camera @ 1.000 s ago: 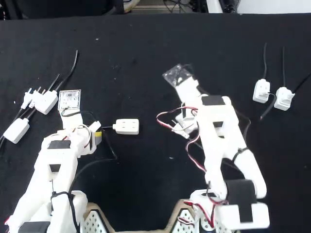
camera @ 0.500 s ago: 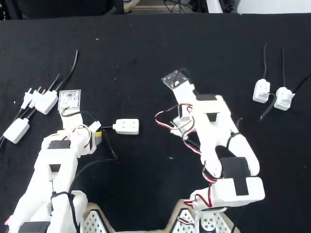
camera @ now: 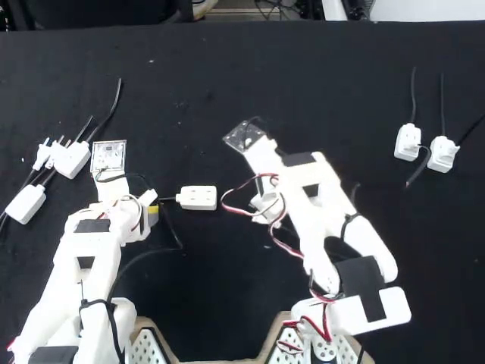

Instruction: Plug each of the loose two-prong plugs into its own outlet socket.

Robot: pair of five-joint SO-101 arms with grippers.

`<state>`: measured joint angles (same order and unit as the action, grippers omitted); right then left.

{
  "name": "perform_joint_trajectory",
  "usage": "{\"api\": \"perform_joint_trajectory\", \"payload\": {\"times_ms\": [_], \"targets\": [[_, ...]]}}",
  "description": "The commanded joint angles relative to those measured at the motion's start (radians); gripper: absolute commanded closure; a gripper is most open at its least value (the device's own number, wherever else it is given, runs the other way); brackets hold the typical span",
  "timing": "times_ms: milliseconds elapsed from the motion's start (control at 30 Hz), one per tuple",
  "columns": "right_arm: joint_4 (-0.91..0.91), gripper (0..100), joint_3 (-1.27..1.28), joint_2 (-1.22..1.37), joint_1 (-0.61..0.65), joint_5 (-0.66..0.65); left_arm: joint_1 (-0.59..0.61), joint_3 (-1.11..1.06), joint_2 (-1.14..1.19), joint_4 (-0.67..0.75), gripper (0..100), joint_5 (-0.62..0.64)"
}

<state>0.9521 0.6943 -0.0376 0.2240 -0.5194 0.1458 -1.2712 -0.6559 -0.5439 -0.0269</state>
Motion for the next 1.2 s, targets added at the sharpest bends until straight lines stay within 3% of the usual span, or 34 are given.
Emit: {"api": "perform_joint_trajectory", "payload": {"times_ms": [0,333,633,867,1033,1167], "targets": [[0.012,85.0,0.01,-0.031,0.028,0.006,0.012,0.01,-0.009,0.014,76,0.011],[0.021,85.0,0.019,-0.094,0.028,0.012,0.012,0.01,-0.009,0.014,76,0.011],[0.017,85.0,0.179,-0.254,0.092,0.009,0.01,0.01,-0.009,0.015,76,0.011],[0.0,84.9,0.193,-0.366,0.043,0.015,0.01,0.01,-0.009,0.014,76,0.011],[0.083,84.9,0.268,-0.456,0.133,0.006,0.01,0.01,-0.009,0.015,76,0.011],[0.029,85.0,0.381,-0.533,0.239,-0.009,0.01,0.01,-0.009,0.015,76,0.011]]}}
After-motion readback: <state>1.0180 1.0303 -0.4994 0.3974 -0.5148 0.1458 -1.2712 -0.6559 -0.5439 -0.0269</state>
